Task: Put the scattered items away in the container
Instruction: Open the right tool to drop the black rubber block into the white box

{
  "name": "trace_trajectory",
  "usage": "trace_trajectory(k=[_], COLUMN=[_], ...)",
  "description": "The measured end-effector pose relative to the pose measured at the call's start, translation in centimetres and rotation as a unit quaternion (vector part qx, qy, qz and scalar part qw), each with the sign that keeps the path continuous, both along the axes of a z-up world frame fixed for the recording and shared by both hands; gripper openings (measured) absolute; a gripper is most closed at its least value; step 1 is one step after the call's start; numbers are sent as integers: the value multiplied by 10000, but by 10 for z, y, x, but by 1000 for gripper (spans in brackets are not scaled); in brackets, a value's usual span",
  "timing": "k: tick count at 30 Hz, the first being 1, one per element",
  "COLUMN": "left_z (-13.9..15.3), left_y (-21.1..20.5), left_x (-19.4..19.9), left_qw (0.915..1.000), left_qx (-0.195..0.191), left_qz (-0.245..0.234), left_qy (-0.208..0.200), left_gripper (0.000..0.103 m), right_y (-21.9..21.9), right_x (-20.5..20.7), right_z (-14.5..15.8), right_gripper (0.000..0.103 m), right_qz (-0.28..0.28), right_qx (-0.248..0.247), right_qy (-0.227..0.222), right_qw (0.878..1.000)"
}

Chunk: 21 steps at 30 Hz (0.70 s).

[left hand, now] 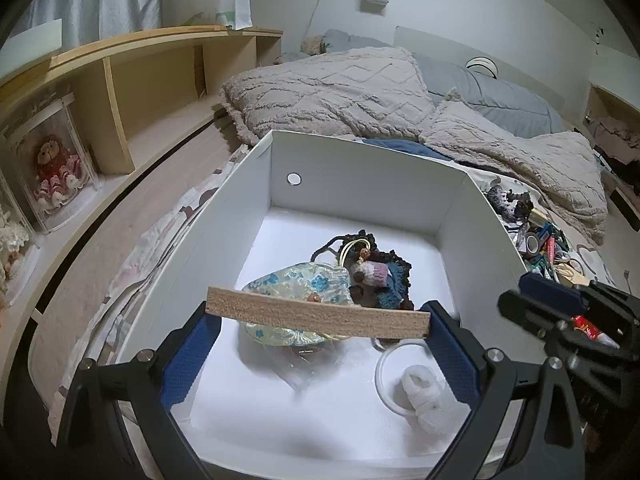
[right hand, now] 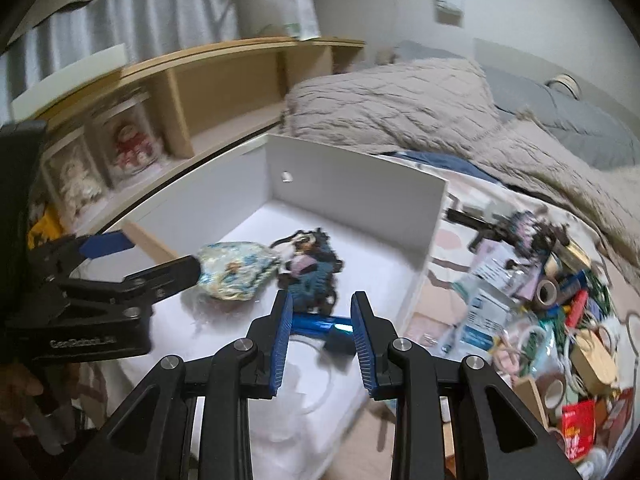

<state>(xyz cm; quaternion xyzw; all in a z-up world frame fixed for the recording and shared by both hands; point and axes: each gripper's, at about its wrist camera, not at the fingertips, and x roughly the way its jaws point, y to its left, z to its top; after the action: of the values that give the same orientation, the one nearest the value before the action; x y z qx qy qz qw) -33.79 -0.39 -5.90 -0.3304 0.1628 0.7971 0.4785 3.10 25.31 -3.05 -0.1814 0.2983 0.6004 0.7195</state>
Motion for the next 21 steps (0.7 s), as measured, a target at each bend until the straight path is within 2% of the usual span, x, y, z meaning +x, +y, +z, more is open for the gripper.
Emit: trace_trajectory(k=[8,21], left_z=[-2,-5], left_y=[1,2], left_x=[-3,1], left_qw=[10000,9997], left_qx=[1,-62], left_qz=[14,-185], left_qy=[-78,-113], left_gripper=[100,100], right_y=[6,3], right_x=[-16,-21], right_z=[-4,-8], right_gripper=[30,30], right_qz=[382,547], right_qx=[-103,-230], right_qy=[-66,4], right_qw=[9992,9982])
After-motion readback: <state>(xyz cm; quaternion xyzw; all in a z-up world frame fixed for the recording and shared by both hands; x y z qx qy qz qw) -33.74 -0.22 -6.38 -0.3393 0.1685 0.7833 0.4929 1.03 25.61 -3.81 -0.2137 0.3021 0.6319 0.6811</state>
